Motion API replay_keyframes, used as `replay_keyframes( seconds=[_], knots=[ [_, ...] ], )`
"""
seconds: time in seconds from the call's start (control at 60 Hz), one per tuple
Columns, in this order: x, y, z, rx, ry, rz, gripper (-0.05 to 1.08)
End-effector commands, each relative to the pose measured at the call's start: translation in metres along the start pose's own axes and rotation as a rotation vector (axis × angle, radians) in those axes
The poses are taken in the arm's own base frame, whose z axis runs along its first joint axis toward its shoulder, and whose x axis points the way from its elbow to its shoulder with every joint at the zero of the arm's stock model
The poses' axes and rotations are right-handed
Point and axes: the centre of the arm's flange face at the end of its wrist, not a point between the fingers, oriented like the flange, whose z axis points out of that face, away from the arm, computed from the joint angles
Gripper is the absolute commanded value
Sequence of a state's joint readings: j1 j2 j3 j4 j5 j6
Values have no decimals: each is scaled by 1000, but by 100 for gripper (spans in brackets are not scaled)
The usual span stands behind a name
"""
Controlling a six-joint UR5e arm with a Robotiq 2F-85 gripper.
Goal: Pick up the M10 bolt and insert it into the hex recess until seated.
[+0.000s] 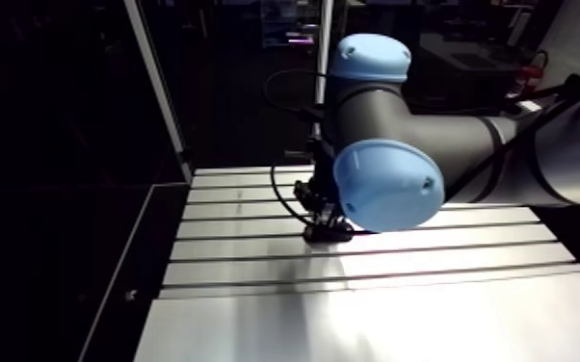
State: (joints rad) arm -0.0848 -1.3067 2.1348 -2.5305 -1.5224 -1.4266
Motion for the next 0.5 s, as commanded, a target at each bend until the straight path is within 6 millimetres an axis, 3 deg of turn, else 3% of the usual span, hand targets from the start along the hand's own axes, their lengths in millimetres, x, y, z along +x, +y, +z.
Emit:
replay_keyframes(
  seconds=[0.017, 0.5],
  knots=[
    [0, 1, 0, 0, 0, 1, 68],
    [0, 0, 0, 0, -1, -1, 71]
  ],
)
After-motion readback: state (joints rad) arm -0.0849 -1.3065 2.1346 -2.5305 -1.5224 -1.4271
